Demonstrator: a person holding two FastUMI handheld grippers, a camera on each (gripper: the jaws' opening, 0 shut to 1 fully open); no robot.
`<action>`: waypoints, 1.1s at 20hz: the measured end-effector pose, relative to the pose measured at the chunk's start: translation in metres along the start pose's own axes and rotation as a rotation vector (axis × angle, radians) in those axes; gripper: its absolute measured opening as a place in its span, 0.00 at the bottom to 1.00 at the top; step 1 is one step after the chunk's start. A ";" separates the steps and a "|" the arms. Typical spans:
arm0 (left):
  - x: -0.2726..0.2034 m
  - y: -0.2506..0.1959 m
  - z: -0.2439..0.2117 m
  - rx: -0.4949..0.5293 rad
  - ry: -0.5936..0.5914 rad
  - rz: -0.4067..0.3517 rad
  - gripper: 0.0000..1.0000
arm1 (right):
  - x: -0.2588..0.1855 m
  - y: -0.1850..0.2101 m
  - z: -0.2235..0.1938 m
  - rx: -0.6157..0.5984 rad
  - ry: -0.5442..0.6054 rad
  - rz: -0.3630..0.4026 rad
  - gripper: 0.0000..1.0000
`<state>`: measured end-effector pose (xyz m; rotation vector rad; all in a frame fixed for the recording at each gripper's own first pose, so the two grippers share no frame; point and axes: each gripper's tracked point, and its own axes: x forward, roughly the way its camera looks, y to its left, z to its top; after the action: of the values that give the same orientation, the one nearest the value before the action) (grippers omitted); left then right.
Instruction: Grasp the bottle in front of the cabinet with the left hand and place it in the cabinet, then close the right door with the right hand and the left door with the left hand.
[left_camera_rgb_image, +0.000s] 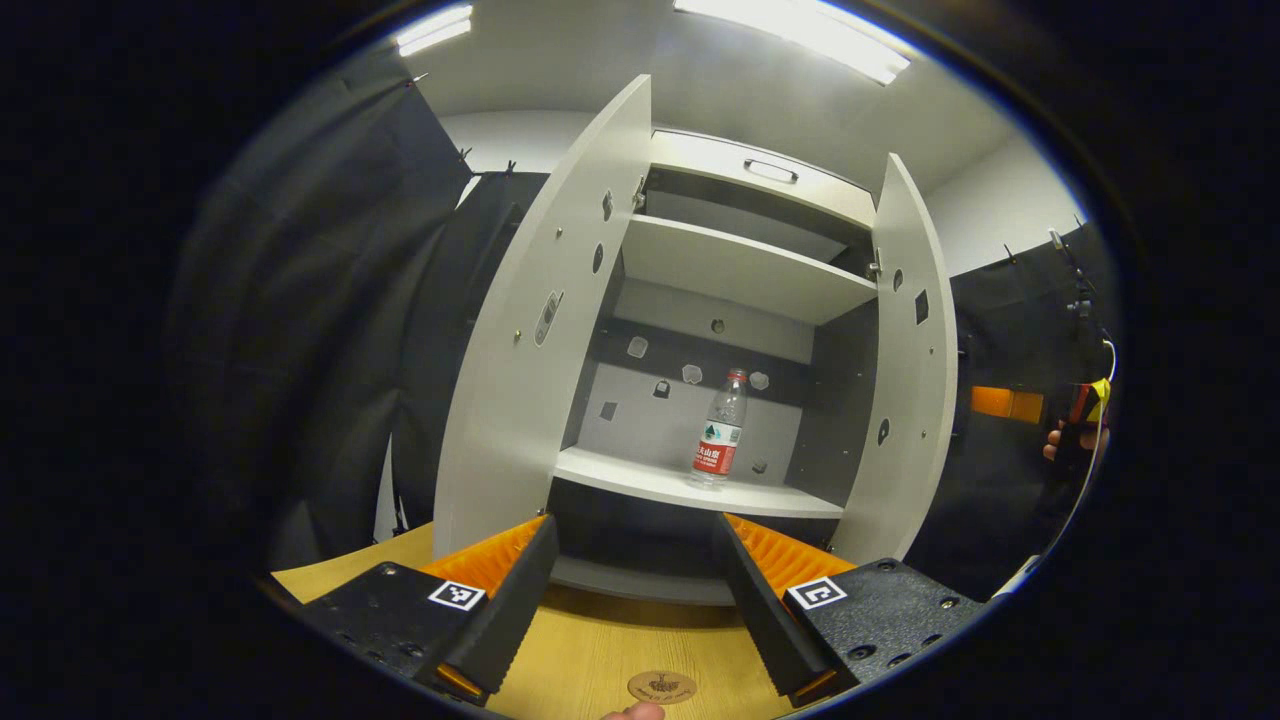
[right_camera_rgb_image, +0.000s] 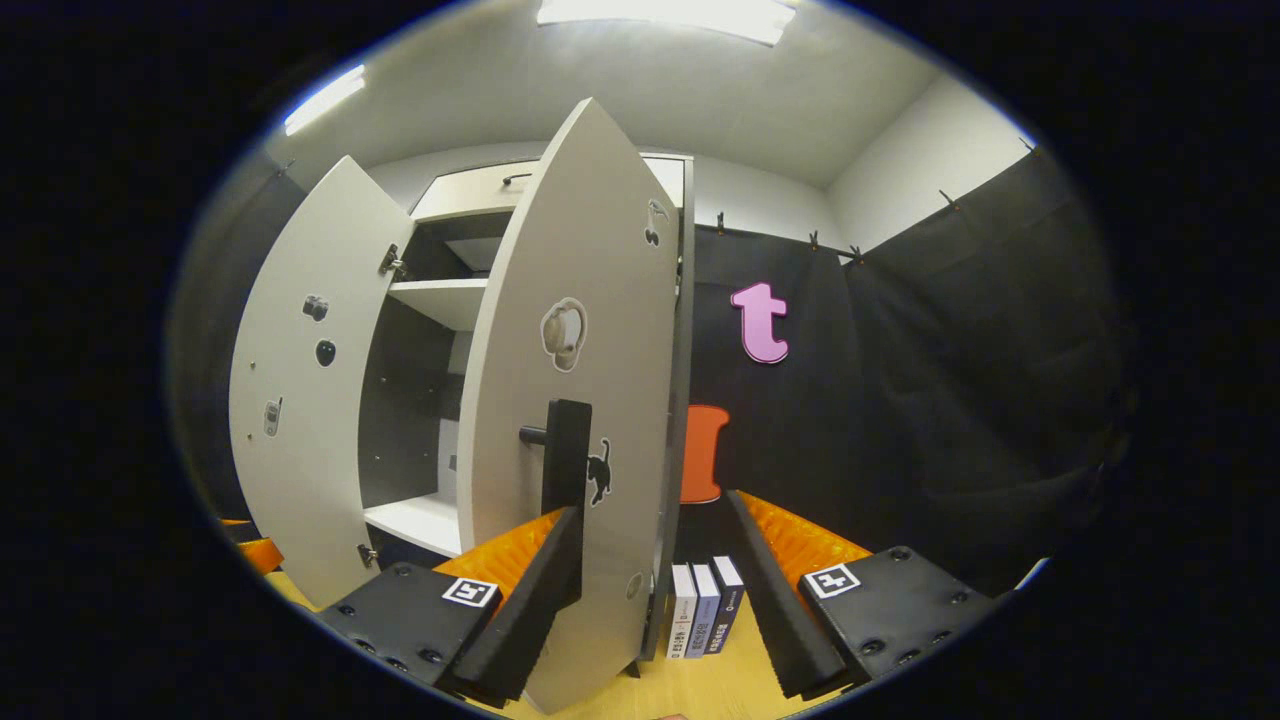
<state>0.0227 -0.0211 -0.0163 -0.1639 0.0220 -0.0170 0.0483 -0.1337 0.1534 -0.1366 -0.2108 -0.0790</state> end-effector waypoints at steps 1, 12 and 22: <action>0.000 0.003 0.002 0.002 -0.004 0.008 0.95 | 0.002 0.007 -0.002 0.004 0.004 0.014 0.95; -0.002 0.028 0.012 0.019 -0.041 0.081 0.95 | 0.032 0.074 -0.029 0.120 0.042 0.156 0.96; -0.009 0.089 0.022 -0.020 -0.055 0.216 0.95 | 0.067 0.104 -0.054 0.131 0.085 0.168 0.96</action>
<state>0.0154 0.0705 -0.0091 -0.1816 -0.0153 0.2033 0.1338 -0.0427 0.1020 -0.0200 -0.1185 0.0960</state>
